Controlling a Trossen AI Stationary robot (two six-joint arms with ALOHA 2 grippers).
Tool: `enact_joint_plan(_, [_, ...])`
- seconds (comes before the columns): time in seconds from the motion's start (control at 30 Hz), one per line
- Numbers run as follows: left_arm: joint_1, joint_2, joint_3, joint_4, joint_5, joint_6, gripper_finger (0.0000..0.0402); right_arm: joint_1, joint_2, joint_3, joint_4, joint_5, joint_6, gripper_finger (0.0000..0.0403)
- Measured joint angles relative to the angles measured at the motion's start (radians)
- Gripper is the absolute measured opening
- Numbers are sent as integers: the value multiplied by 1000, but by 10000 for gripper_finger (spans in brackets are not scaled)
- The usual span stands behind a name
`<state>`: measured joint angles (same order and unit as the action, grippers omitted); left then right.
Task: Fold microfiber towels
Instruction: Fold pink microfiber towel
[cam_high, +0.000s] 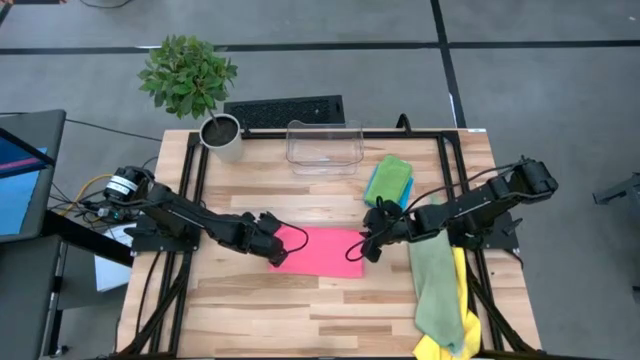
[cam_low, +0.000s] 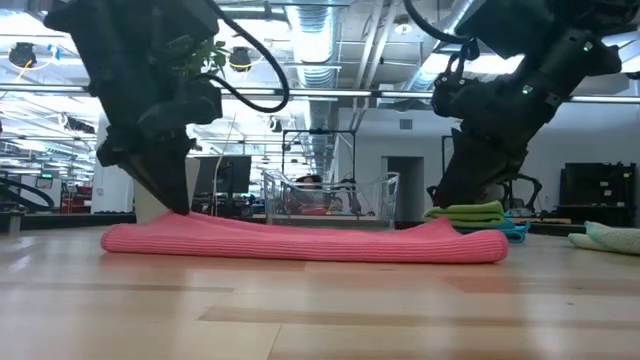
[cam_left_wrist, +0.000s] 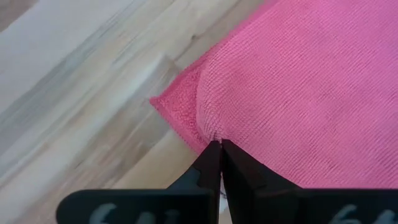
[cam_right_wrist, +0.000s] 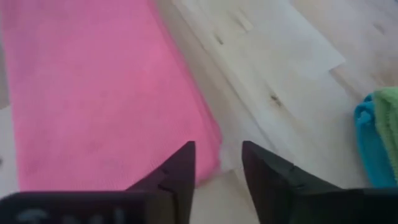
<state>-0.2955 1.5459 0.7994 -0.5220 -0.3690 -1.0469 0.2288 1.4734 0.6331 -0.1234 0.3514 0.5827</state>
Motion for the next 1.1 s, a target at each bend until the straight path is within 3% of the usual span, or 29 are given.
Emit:
enact_joint_plan(0.17, [-40,0,0,-31,-30,-58,0,-2,0,0,0,20,0,193])
enact_joint_plan(0.37, [-72,0,0,-41,-75,-92,0,-2,0,0,6,21,0,186])
enact_joint_plan(0.47, [-101,0,0,-54,-166,-113,0,-2,0,0,14,20,0,173])
enact_joint_plan(0.73, [-159,1,0,-86,-214,-189,0,-3,19,0,26,22,-6,137])
enact_joint_plan(0.97, [-192,1,0,-123,-234,-218,0,-49,134,-2,107,88,-78,21])
enact_joint_plan(1.1, [-194,1,0,-126,-230,-218,0,-79,152,0,157,86,-95,26])
